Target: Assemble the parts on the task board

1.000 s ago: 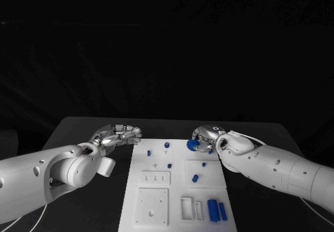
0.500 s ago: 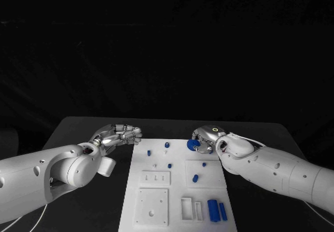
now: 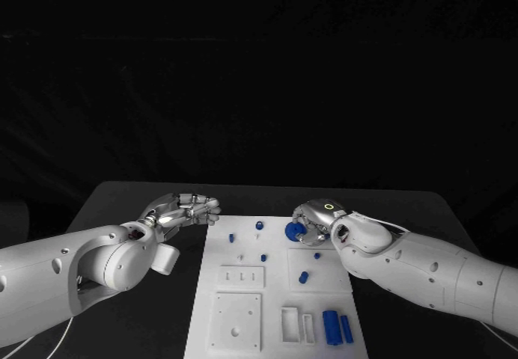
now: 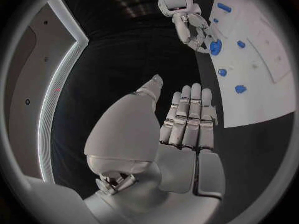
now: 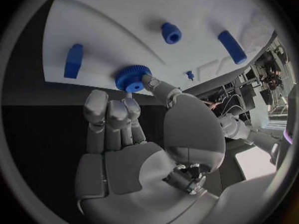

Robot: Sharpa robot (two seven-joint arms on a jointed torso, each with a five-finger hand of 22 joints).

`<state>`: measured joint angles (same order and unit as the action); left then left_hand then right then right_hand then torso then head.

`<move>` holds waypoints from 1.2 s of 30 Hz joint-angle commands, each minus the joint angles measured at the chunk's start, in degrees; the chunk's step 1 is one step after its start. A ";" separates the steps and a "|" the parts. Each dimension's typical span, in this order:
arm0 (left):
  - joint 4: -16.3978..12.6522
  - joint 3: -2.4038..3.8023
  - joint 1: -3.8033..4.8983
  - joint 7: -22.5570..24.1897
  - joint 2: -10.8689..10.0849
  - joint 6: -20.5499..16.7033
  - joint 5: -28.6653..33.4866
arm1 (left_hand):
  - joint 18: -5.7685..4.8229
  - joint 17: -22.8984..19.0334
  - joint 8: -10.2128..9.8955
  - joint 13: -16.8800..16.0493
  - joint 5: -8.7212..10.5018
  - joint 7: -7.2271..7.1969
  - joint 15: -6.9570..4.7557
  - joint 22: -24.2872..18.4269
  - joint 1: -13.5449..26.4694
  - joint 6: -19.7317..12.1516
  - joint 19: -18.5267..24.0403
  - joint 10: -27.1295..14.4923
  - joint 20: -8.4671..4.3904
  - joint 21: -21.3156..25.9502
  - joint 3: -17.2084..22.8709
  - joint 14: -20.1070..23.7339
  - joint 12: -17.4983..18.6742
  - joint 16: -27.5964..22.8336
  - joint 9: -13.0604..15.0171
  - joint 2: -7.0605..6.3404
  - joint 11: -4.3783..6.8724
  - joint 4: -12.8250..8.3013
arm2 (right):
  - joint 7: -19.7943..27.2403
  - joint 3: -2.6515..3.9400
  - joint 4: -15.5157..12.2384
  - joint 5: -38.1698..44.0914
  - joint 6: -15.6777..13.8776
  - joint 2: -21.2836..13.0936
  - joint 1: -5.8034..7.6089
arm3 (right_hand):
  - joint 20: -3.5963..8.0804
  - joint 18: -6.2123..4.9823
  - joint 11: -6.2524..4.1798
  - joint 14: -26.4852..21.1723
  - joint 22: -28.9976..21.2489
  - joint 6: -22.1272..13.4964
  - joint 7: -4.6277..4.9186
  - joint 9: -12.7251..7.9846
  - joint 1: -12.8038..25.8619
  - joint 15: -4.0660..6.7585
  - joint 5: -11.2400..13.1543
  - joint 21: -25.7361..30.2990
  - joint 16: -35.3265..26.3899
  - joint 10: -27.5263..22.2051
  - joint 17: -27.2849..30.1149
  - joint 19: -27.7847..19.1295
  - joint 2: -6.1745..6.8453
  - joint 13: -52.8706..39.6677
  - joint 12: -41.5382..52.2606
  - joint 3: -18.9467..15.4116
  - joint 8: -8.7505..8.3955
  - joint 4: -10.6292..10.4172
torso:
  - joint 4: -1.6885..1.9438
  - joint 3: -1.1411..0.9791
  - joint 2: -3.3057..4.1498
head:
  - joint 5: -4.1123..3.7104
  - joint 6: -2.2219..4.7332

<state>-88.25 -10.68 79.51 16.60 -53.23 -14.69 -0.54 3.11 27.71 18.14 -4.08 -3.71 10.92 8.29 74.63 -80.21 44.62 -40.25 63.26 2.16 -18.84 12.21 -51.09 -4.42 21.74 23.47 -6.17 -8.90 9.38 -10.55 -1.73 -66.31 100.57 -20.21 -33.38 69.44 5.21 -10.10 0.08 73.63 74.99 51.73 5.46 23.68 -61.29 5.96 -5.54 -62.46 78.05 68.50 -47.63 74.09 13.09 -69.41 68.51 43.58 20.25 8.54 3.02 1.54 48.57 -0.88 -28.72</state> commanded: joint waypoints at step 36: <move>-0.43 0.05 0.08 0.43 0.36 0.68 -0.27 | 0.64 0.11 -0.21 0.05 0.25 -0.06 -0.09 0.09 -0.69 0.33 0.03 0.48 0.28 0.24 -0.28 -0.33 0.31 -0.37 -0.13 0.10 0.00 0.19 | -8.80 -2.61 -4.20 12.43 -3.75 9.33 0.58 | 0.56 -4.90 -0.39 0.35 0.78 4.63 0.67 -0.03 -0.53 0.55 2.17 -0.63 -0.94 0.70 -0.81 0.68 2.86 0.65 -0.14 3.13 -0.52 -2.43 | 0.32 0.36 0.16 | 0.86 0.38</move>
<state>-88.48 -10.67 79.52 16.61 -52.97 -14.69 -0.57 2.88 27.74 18.14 -4.08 -3.71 10.92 8.28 74.66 -80.21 44.62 -40.25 63.26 2.16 -18.84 12.22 -51.09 -4.42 21.74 23.42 -6.17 -8.90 9.38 -19.18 -4.30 -70.79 111.82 -24.24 -24.32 70.09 5.34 -10.10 -0.32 74.03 74.99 52.71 4.55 23.55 -61.85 6.12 -3.54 -62.77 77.31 68.91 -48.36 74.84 15.42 -68.82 68.55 46.42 19.72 6.17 3.34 1.83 48.69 -0.04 -28.38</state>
